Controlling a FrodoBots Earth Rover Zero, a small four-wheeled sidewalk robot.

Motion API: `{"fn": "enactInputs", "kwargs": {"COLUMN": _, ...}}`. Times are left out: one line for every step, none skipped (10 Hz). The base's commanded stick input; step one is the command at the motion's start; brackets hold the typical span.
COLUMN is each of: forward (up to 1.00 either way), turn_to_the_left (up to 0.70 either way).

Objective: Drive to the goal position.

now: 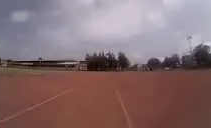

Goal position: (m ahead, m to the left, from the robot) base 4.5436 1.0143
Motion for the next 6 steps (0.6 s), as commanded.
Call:
{"fn": "enactInputs", "kwargs": {"forward": 0.70, "turn_to_the_left": 0.00}}
{"fn": "enactInputs", "kwargs": {"forward": 0.70, "turn_to_the_left": 0.00}}
{"fn": "enactInputs", "kwargs": {"forward": 0.70, "turn_to_the_left": 0.00}}
{"fn": "enactInputs", "kwargs": {"forward": 0.64, "turn_to_the_left": 0.00}}
{"fn": "enactInputs", "kwargs": {"forward": 0.53, "turn_to_the_left": 0.00}}
{"fn": "enactInputs", "kwargs": {"forward": 0.47, "turn_to_the_left": 0.00}}
